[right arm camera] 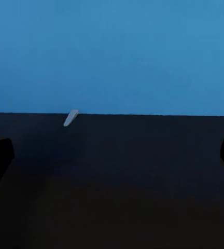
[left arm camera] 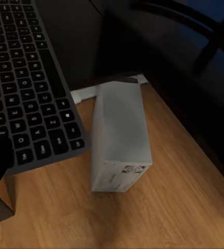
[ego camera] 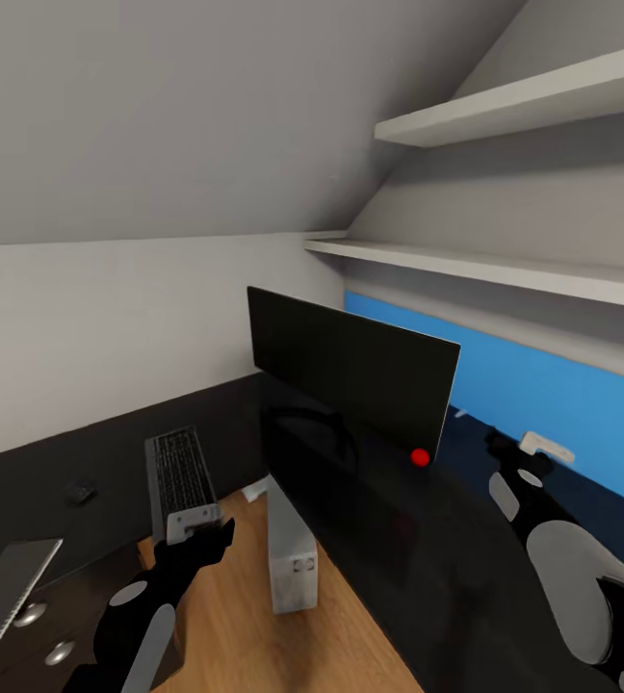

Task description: In the bedroom, organize the workspace by keeping the computer under the desk, ensuring the monitor is on the desk, placing the keyboard on the desk next to the monitor, placing the mouse on the desk next to the keyboard, moving the folder from the swivel chair onto the desk next to the mouse, stacking the notebook on top of the folder with the pen on top of the notebook, and positioning the swivel chair next to the desk.

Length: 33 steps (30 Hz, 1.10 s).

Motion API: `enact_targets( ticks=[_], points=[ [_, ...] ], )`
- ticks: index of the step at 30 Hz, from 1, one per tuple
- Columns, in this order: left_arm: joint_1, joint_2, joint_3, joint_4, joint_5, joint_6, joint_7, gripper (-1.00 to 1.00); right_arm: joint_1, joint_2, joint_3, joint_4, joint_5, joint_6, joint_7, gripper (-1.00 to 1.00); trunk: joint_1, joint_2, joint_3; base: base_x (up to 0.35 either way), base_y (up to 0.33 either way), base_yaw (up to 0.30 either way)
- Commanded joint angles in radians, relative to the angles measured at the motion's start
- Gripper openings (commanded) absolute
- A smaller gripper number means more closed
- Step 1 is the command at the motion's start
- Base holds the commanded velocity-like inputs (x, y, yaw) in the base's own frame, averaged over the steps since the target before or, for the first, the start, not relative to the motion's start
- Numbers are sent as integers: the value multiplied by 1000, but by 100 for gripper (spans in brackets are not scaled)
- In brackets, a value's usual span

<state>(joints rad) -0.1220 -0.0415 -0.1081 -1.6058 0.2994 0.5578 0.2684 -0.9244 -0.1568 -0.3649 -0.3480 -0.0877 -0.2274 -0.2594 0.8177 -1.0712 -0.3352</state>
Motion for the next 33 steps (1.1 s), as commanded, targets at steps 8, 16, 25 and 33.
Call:
enact_targets(
  ticks=[8,16,25,33],
  points=[
    [-1,0,-2,-1,9,2,9,100,-14,-25,2,40,6,-36,39,100,0,-1,-1,185,0,0],
    [-1,0,-2,0,8,1,9,100,-14,-42,3,53,9,-38,63,100,0,-1,-1,142,0,0],
    [-1,0,-2,0,8,2,9,100,-13,-45,4,56,11,-39,73,100,0,-1,-1,98,0,0],
    [-1,0,-2,0,7,2,9,100,-13,-46,4,57,12,-38,123,100,0,-1,-1,10,0,0]
  ],
)
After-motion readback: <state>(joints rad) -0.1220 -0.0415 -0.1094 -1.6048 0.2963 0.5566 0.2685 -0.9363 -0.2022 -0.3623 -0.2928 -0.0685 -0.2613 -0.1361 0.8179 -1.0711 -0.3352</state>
